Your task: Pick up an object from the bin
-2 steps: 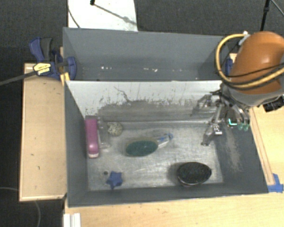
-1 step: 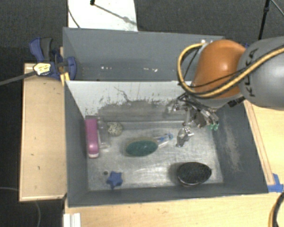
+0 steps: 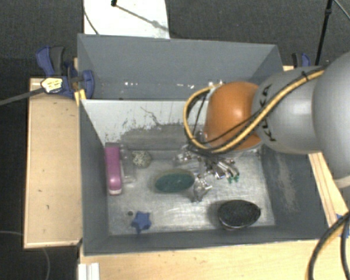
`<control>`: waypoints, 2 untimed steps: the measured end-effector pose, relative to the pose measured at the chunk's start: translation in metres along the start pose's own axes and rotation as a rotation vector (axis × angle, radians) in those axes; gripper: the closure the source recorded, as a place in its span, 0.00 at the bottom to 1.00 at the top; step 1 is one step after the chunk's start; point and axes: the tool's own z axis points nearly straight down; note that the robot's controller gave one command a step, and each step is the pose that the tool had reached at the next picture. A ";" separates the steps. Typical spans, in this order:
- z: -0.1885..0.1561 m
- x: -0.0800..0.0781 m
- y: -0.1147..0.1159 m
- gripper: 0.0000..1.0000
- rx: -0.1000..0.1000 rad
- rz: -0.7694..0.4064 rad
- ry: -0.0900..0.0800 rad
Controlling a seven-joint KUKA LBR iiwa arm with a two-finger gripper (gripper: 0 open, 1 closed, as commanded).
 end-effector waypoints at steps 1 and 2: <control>-0.004 -0.002 -0.003 1.00 0.002 0.004 -0.006; -0.196 0.032 -0.016 1.00 0.002 -0.325 -0.003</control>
Offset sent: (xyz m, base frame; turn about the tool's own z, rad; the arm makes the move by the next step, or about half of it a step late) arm 0.0000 0.0000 0.0000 0.0000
